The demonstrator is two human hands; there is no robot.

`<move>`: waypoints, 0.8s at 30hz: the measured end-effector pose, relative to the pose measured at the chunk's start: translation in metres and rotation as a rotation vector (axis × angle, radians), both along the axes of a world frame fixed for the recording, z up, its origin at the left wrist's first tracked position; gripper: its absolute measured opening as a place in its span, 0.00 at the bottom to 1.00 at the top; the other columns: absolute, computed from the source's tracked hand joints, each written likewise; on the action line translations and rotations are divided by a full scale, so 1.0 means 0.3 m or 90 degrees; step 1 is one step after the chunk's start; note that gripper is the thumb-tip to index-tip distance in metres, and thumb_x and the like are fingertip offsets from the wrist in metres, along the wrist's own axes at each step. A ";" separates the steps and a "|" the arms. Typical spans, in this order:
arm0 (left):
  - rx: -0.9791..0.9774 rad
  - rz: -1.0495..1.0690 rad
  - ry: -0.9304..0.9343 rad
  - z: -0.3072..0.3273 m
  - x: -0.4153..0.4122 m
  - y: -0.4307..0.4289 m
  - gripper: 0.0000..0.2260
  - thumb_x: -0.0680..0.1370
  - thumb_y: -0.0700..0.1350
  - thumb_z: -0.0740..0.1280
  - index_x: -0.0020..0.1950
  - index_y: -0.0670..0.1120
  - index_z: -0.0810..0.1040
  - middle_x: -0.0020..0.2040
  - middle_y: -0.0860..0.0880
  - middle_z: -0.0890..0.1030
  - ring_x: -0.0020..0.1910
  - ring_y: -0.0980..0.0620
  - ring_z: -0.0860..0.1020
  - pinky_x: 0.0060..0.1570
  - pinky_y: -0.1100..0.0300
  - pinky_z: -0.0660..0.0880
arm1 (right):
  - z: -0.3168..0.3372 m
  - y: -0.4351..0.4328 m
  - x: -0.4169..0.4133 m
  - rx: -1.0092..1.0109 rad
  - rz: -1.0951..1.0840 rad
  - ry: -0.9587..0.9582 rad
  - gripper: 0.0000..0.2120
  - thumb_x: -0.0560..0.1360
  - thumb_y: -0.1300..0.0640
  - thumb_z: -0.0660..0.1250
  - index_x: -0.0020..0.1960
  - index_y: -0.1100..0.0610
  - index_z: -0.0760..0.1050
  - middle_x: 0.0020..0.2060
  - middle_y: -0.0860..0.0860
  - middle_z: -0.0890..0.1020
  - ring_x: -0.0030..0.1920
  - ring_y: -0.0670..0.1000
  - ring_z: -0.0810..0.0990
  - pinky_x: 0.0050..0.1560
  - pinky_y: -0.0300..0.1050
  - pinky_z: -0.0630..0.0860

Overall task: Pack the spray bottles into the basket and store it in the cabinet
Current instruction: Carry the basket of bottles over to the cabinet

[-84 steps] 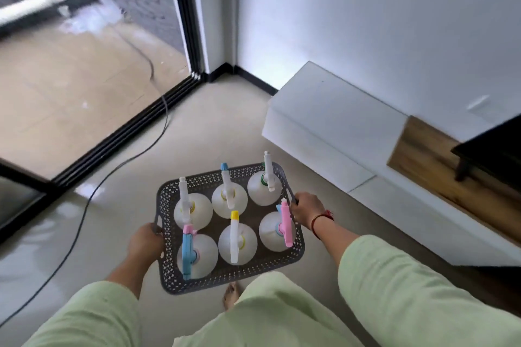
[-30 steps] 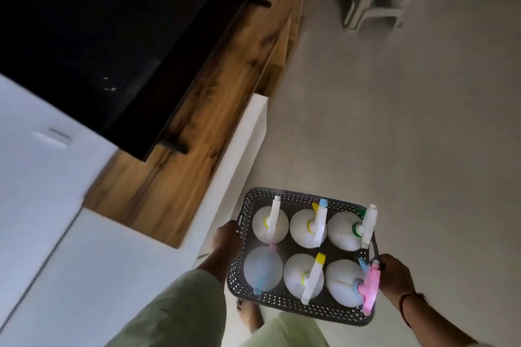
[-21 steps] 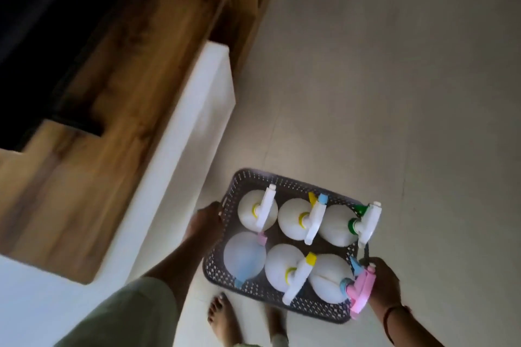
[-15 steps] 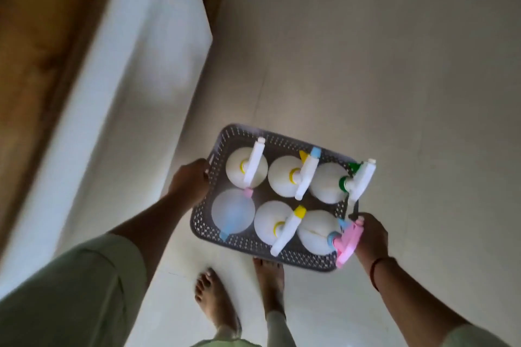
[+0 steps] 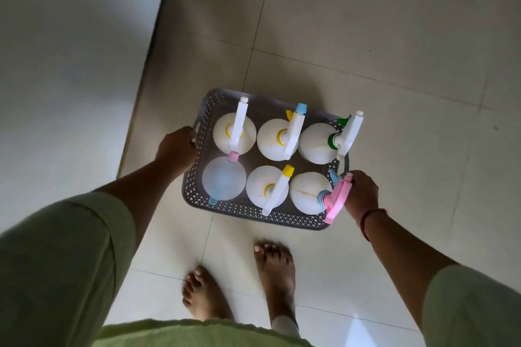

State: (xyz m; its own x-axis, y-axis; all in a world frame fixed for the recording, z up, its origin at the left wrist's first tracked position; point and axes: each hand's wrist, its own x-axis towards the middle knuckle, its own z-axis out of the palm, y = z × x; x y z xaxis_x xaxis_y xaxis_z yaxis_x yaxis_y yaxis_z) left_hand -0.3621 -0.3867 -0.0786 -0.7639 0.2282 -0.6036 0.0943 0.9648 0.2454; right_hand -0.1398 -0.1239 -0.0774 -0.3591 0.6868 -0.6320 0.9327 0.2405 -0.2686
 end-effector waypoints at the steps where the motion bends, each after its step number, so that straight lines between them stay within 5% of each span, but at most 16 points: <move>1: -0.002 -0.002 0.002 -0.012 0.002 0.001 0.10 0.77 0.40 0.59 0.56 0.39 0.75 0.56 0.36 0.80 0.55 0.36 0.77 0.52 0.50 0.73 | -0.010 0.000 0.002 -0.002 -0.011 -0.001 0.08 0.75 0.62 0.65 0.50 0.65 0.77 0.50 0.63 0.82 0.53 0.62 0.80 0.48 0.42 0.70; 4: -0.011 0.002 0.007 -0.046 0.004 0.003 0.11 0.77 0.38 0.58 0.58 0.39 0.75 0.57 0.36 0.80 0.56 0.35 0.77 0.54 0.49 0.73 | -0.031 0.000 0.001 -0.018 -0.064 0.030 0.08 0.74 0.65 0.64 0.53 0.64 0.77 0.52 0.62 0.82 0.54 0.61 0.79 0.52 0.44 0.72; 9: 0.002 0.091 -0.015 -0.013 0.034 -0.013 0.14 0.78 0.38 0.57 0.63 0.41 0.71 0.59 0.37 0.79 0.58 0.35 0.76 0.55 0.50 0.73 | -0.010 -0.010 0.021 -0.062 -0.133 0.047 0.13 0.73 0.57 0.68 0.55 0.63 0.76 0.49 0.60 0.83 0.46 0.57 0.79 0.49 0.44 0.73; 16: 0.056 0.264 -0.082 0.268 0.204 -0.087 0.22 0.77 0.37 0.61 0.71 0.41 0.64 0.66 0.36 0.74 0.65 0.37 0.73 0.64 0.50 0.68 | 0.247 -0.049 0.079 -0.014 -0.246 0.074 0.11 0.74 0.62 0.65 0.56 0.61 0.74 0.52 0.64 0.81 0.52 0.64 0.81 0.59 0.60 0.75; 24: 0.136 0.392 -0.063 0.639 0.351 -0.202 0.22 0.77 0.41 0.64 0.70 0.41 0.64 0.66 0.38 0.74 0.65 0.40 0.73 0.63 0.52 0.69 | 0.635 -0.157 -0.147 0.051 -0.049 0.143 0.11 0.75 0.64 0.63 0.57 0.65 0.76 0.55 0.62 0.81 0.56 0.60 0.79 0.57 0.45 0.71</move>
